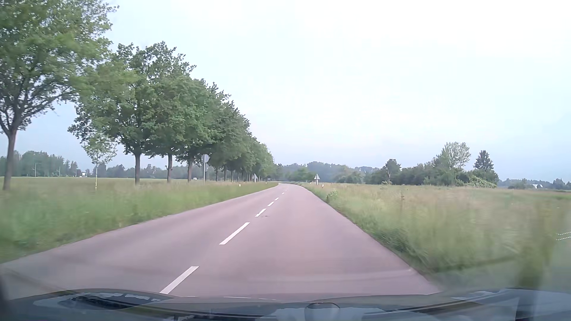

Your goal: Follow the waypoints while adhering to traffic rules and regulations

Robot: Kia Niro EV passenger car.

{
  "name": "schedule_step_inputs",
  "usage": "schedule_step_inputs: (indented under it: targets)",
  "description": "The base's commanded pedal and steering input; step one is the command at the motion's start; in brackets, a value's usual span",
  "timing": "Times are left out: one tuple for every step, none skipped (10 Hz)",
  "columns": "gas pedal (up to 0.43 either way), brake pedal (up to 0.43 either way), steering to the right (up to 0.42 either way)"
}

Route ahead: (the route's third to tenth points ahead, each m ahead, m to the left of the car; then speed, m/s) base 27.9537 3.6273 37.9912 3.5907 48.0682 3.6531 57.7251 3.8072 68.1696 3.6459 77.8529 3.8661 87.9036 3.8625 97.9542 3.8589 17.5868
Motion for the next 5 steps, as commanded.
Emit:
schedule_step_inputs:
  targets:
    - [0.28,0.0,0.002]
    - [0.28,0.0,0.002]
    - [0.28,0.0,0.002]
    - [0.28,0.0,0.002]
    - [0.28,0.0,0.0]
